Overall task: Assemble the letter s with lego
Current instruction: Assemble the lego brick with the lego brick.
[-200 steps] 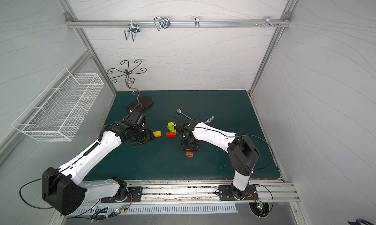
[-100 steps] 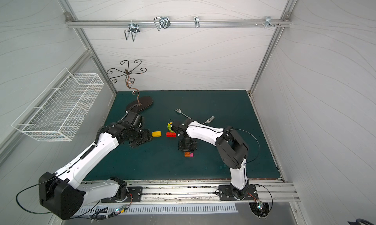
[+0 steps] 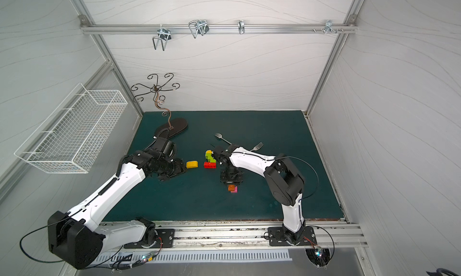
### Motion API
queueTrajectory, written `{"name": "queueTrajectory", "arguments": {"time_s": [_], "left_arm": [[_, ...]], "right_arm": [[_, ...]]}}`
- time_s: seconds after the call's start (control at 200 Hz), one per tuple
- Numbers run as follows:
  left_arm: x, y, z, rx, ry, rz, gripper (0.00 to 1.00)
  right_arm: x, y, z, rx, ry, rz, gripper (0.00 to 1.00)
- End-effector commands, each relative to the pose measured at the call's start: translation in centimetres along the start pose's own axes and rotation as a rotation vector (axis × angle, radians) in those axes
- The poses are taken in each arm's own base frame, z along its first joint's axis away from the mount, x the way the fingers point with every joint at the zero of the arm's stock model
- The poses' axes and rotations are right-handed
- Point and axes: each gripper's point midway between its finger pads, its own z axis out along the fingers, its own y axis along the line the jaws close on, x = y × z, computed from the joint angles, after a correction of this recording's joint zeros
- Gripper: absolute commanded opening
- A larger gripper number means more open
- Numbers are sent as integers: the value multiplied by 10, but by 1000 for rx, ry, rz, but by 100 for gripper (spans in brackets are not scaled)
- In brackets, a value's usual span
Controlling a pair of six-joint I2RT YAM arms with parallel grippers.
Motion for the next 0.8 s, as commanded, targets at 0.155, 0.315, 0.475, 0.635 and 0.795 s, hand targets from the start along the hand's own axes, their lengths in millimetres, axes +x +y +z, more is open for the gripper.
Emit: {"name": "queueTrajectory", "arguments": {"time_s": [0.155,0.315,0.475,0.635,0.795], "left_arm": [[-3,-1,-1,5,-5,9,71],[-3,0,-1,3,-4,11,71],[-4,0,-1,-1,-5,11,71],[-4,-1,-1,2,-1,9,71],[-5,0,-1,-5,-2,12,71]], "right_arm": [[5,-5,20,13,54,5,0],[6,-6,26,5,73,14,0],[7,-11,28,8,77,18,0],[8,-14,31,8,83,6,0],[9,-24,38,46,94,-12,0]]}}
